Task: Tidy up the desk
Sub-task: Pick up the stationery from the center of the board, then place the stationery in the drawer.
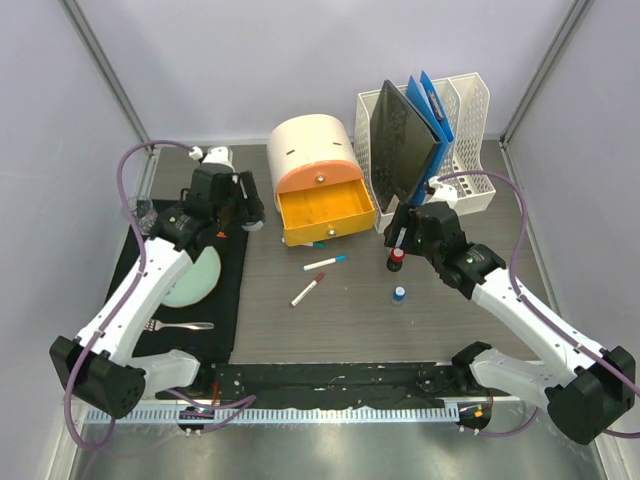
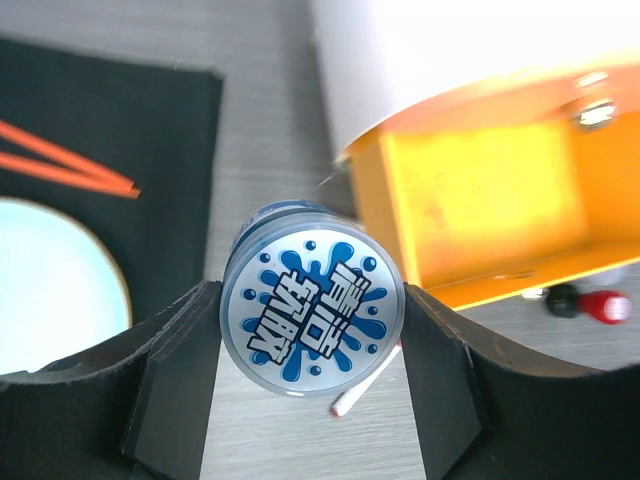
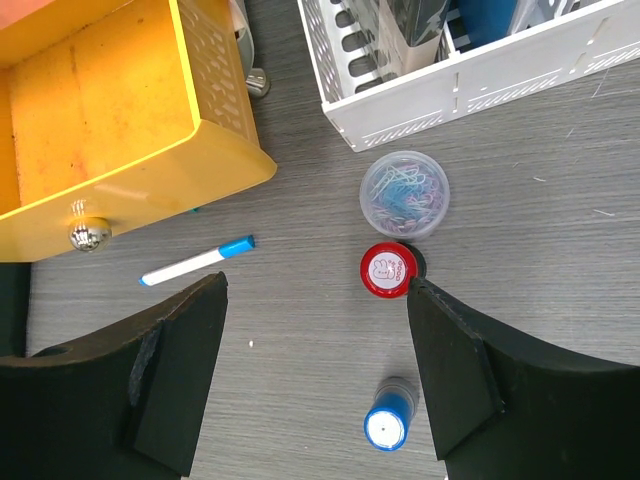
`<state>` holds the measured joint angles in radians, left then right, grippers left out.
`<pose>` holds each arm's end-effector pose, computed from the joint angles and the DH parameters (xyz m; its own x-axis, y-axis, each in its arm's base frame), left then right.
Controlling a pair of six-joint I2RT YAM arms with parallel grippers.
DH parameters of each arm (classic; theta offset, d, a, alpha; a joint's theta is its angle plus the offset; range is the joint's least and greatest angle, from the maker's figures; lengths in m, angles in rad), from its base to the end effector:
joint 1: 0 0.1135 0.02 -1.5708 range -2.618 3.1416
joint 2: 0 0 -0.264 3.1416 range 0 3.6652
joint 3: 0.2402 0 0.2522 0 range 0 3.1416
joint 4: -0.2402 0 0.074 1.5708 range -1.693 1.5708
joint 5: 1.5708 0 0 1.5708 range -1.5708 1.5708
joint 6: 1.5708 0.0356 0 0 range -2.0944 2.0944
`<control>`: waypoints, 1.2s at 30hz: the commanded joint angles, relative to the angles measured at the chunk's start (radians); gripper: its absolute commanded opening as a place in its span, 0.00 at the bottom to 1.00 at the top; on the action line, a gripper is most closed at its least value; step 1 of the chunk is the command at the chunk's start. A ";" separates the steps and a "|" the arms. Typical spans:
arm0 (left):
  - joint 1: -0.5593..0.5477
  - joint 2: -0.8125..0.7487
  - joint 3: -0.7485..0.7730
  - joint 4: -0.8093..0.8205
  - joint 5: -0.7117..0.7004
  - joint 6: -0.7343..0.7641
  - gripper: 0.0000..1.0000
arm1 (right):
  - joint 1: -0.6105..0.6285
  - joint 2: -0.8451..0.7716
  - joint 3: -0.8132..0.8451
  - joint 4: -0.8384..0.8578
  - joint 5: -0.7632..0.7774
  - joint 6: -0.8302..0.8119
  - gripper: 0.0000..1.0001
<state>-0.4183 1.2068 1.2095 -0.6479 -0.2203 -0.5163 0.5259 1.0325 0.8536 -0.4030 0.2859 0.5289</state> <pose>0.2386 -0.0976 0.3555 -0.5948 -0.2628 -0.7597 -0.0653 0.9577 -0.2801 0.2011 0.1051 0.2962 -0.5506 0.2402 -0.7995 0.0000 0.9577 0.2877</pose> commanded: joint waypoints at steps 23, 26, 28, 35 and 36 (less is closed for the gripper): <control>-0.103 0.171 0.285 0.116 0.167 -0.073 0.00 | -0.006 -0.019 0.024 0.010 0.035 0.003 0.78; -0.129 0.188 0.292 0.116 0.104 -0.093 0.00 | -0.006 -0.020 0.024 0.009 0.035 0.002 0.78; -0.146 0.204 0.304 0.105 0.061 -0.099 0.00 | -0.006 -0.022 0.021 0.009 0.035 0.000 0.78; -0.217 0.286 0.358 0.054 -0.037 -0.082 0.00 | -0.009 -0.019 0.013 0.010 0.033 -0.001 0.78; -0.224 0.292 0.364 0.048 -0.051 -0.079 0.00 | -0.009 -0.019 0.012 0.009 0.033 -0.001 0.78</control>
<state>-0.6167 1.4792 1.5105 -0.6140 -0.1795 -0.5980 0.5213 1.0271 0.8566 -0.4065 0.2981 0.5289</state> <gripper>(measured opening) 0.693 0.781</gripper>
